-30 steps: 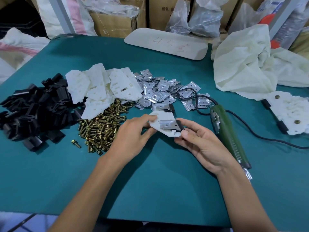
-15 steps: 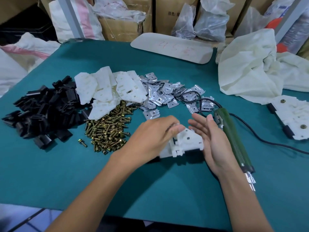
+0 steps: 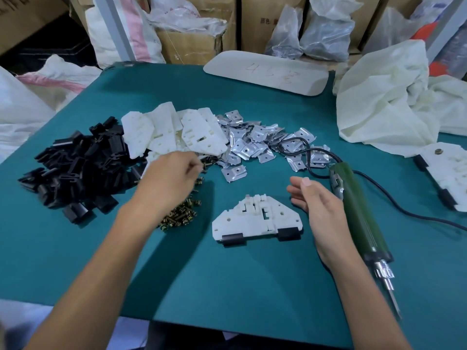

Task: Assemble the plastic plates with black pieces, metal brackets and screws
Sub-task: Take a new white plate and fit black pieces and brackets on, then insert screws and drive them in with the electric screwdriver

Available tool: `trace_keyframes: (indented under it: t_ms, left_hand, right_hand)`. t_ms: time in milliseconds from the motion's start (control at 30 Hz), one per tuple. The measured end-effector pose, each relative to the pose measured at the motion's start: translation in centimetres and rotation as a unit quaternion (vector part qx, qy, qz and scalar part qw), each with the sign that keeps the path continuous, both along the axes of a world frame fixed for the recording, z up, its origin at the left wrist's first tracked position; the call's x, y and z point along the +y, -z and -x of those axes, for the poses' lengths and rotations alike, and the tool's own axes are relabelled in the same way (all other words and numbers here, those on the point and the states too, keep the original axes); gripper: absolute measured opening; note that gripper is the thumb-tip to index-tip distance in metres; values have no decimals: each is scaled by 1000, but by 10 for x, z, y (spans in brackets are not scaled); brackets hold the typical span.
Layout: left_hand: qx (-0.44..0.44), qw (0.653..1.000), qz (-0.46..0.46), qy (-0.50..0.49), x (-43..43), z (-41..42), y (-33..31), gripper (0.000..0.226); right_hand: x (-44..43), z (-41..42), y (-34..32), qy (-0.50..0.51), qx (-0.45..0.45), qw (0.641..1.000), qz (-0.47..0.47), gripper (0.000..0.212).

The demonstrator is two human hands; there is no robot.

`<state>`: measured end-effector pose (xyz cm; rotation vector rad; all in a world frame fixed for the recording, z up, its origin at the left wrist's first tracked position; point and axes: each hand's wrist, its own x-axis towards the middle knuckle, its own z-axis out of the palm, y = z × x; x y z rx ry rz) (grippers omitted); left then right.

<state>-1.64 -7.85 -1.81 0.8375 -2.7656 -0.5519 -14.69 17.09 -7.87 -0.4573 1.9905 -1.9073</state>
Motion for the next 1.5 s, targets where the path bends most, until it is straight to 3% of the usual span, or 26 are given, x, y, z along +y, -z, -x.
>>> trace_keyframes:
  t_ms: [167,367,500,567,633,700,800,867,933,1000,1067,1133,1400,1500]
  left_hand:
    - [-77,995,-68,16,-14,-39,-3,10]
    - [-53,998,-39,24,-6,-38,4,15]
    - [62,997,-35,5,9,-34,-1,14]
    - [164,979,-118,-7,34,-26,-4,14]
    - [247,939,-237,-2,66,-12,0,10]
    - [288,904,-316,-1,98,0,6,8]
    - [294,884,-364,-2,120,8,16,10]
    - [248,911,-328,40,113,6,18,11]
    - [180,960,-196,86,93,0,19,10]
    - [92,992,-33,85,67,-6,20,10]
    - [-11,997,56,52,45,-12,23,11]
    - [-58,995,73,42,33,-16,27,11]
    - [-35,995,61,74,19,-20,20,20]
    - [83,992,-90,30,28,-24,20,18]
  right_hand:
    - [-3,-5,-2,-11,38,999,-15,33]
    - [-2,-9,-6,-4,48,999,-14,25]
    - [-1,-9,-8,30,91,995,18,10]
    - [-1,-9,-9,14,98,994,35,12]
    - [0,-12,-11,-48,53,995,62,10]
    - [0,-16,-12,-115,-2,990,83,25]
    - [-1,-18,-10,-116,-25,986,114,22]
    - [1,-13,-10,-80,-37,986,145,20]
    - [7,-6,-10,-44,-12,991,128,14]
    - [15,-2,-9,-27,69,996,47,18]
    - [21,-4,-9,-37,125,991,-33,20]
    - [25,-7,-11,-49,169,979,-105,19]
    - [19,-13,-29,-95,329,906,-248,13]
    - [20,-6,-34,-108,344,888,-283,13]
